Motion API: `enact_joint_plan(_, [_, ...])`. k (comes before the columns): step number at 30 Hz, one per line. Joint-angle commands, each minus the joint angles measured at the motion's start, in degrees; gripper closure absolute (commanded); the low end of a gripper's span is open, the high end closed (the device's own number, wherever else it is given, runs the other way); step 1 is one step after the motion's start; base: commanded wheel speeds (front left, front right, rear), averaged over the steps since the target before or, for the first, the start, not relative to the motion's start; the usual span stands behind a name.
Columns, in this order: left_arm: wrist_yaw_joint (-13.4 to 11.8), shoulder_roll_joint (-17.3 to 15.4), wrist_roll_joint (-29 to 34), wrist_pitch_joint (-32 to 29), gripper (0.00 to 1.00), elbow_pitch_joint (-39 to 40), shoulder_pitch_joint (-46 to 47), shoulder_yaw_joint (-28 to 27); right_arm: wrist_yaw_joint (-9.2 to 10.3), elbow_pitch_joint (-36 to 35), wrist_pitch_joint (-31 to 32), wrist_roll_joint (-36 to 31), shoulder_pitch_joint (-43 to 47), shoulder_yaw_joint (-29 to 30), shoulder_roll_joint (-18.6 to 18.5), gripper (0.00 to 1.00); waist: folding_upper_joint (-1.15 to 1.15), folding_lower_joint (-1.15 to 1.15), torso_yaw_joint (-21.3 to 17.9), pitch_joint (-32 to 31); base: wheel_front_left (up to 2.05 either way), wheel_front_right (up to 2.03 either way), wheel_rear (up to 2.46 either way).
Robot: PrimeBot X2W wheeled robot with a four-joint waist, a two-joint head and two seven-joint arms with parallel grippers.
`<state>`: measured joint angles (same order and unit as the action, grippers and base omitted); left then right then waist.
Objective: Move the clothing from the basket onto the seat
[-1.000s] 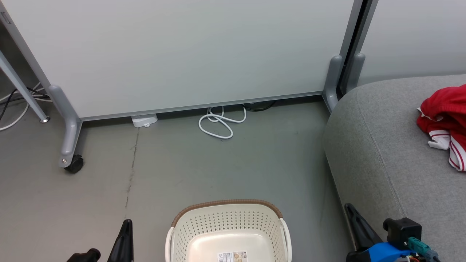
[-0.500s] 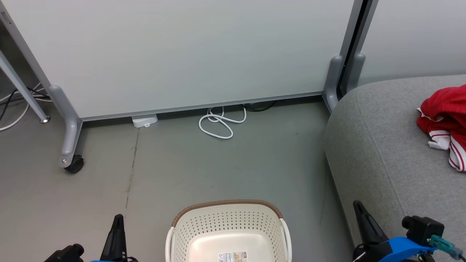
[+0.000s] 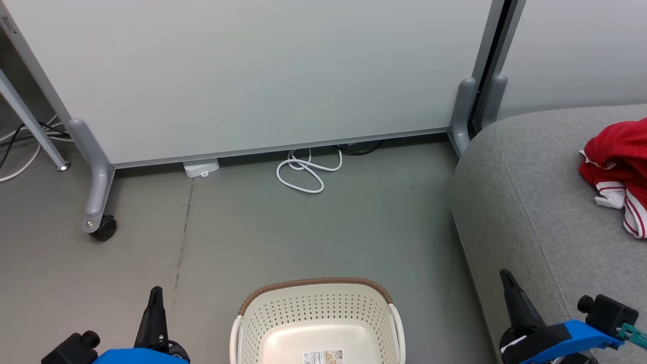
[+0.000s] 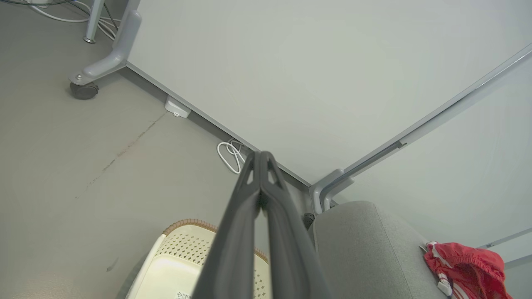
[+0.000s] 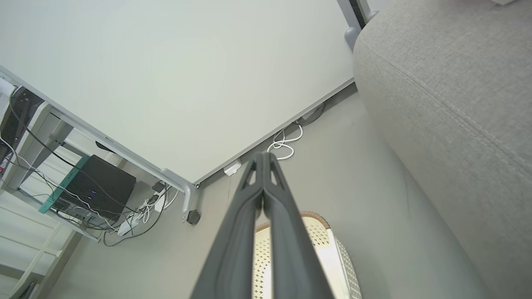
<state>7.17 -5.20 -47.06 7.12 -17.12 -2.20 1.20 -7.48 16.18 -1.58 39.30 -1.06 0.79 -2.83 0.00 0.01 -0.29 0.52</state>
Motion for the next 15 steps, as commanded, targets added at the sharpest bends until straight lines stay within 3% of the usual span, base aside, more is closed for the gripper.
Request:
enact_joint_plan(1, [0.15,-0.16,-1.45,-0.41,1.0,0.94,1.77,-0.47,-0.01,-0.94,0.15,1.91,-1.66,0.37,-0.06,1.0,0.0,0.0,0.0,-0.01,0.0,0.0,0.0])
enact_joint_plan(15, [0.21,0.27,-10.88,-3.09,1.0,1.47,3.34,-1.92,-0.02,-1.27,1.88,12.75,-2.56,1.52,-0.06,1.0,0.0,-0.01,0.05,-0.06,0.0,0.0,0.0])
